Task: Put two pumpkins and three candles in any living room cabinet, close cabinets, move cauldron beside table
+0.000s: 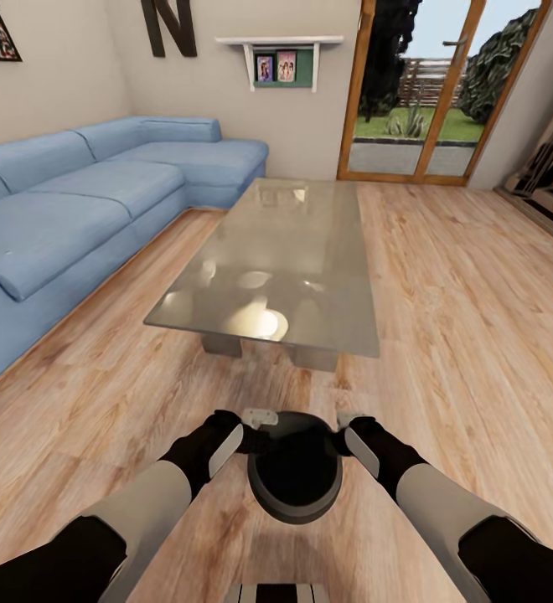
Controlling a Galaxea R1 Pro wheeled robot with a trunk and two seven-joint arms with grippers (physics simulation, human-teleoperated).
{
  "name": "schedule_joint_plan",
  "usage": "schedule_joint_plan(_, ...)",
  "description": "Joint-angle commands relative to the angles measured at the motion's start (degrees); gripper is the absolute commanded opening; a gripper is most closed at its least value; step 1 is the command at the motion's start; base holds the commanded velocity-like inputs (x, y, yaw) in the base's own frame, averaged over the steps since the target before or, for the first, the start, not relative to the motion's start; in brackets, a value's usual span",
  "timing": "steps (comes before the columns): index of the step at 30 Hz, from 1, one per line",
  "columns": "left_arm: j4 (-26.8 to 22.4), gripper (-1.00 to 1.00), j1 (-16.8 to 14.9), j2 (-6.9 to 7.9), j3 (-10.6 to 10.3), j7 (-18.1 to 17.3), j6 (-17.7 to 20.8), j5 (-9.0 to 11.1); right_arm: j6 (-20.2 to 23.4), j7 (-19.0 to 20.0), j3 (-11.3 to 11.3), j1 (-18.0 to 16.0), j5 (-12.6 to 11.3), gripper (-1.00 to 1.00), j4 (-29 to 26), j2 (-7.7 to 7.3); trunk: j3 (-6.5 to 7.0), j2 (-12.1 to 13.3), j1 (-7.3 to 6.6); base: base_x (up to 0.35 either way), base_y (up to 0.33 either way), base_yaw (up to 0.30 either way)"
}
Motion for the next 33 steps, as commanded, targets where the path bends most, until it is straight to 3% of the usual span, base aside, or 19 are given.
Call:
schedule_joint_plan(1,-0.08,1.0,-0.03,0.05,-0.36,0.33,0.29,0.49,0.73,-0.47,0.43,-0.04,-0.6,1.0,-0.11,-0.05,0.14,0.4,-0.23,0.0,0.0,0.0)
schedule_joint_plan(4,-0.07,1.0,-0.03,0.06,-0.36,0.43,0.57,0.52,3.62,-0.4,0.43,-0.05,-0.61,1.0,-0.17,-0.05,0.68,1.6,-0.89,0.0,0.0,0.0)
schedule_joint_plan(16,-0.04,1.0,-0.03,0.28,-0.2,0.19,0.63,0.54,6.62,-0.34,0.53,-0.05,-0.53,1.0,-0.15,0.03,2.83,6.41,-3.53,0.0,0.0,0.0)
schedule_joint_plan(29,0.63,1.0,-0.03,0.39,-0.11,-0.11,0.83,0.75,6.99,-0.45,0.44,-0.05,-0.52,1.0,-0.09,-0.04,5.17,11.63,-6.38,0.0,0.0,0.0)
schedule_joint_plan(33,0.75,1.0,-0.03,0.35,-0.1,-0.13,3.7,0.83,7.03,-0.5,0.43,-0.05,-0.52,1.0,-0.11,-0.05,5.89,13.23,-7.26,0.0,0.0,0.0)
